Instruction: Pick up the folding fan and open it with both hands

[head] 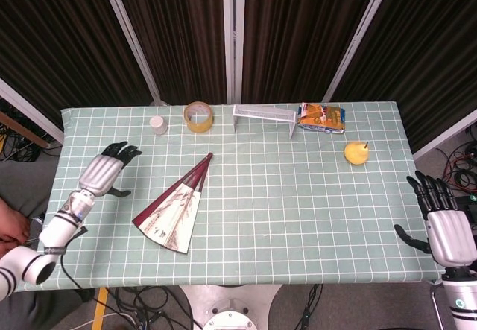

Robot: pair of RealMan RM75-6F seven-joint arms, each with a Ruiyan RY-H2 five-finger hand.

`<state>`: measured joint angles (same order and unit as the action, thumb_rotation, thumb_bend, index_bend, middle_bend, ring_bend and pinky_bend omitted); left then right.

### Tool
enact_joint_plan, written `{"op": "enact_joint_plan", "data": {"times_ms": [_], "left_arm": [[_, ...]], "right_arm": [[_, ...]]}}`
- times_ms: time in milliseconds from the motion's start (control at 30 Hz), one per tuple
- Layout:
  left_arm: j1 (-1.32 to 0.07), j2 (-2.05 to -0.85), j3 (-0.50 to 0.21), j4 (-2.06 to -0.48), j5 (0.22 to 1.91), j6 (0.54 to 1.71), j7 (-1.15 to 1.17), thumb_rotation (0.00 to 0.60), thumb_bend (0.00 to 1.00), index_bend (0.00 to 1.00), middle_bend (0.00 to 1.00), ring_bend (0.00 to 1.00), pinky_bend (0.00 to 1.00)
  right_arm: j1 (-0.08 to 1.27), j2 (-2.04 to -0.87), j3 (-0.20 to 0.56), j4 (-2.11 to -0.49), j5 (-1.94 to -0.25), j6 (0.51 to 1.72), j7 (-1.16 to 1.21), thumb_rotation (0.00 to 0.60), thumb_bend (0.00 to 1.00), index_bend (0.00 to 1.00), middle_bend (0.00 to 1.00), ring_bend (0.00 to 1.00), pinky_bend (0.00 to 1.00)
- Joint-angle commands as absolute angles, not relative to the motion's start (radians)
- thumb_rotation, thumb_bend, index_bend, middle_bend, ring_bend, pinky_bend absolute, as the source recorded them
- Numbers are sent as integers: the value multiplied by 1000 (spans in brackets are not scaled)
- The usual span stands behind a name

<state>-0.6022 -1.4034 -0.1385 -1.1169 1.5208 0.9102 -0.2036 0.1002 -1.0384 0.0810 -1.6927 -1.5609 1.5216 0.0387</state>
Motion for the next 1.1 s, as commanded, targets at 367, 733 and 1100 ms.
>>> {"op": "enact_joint_plan", "data": {"times_ms": [367, 733, 1100], "left_arm": [[-814, -1819, -51, -458, 1611, 817, -455, 600, 70, 222, 169, 71, 162], [-865, -1961, -15, -280, 1617, 821, -532, 600, 59, 222, 169, 71, 161], [-902, -1995, 10, -299, 1630, 892, -614, 600, 44, 222, 169, 71, 161]], "right_arm": [[103, -1027, 92, -1734, -1518, 1500, -15, 600, 123, 0, 0, 0, 0], [96, -1018, 97, -1757, -1498, 1504, -38, 600, 124, 0, 0, 0, 0], [92, -1017, 98, -1756, -1488, 1502, -36, 600, 123, 0, 0, 0, 0]]}}
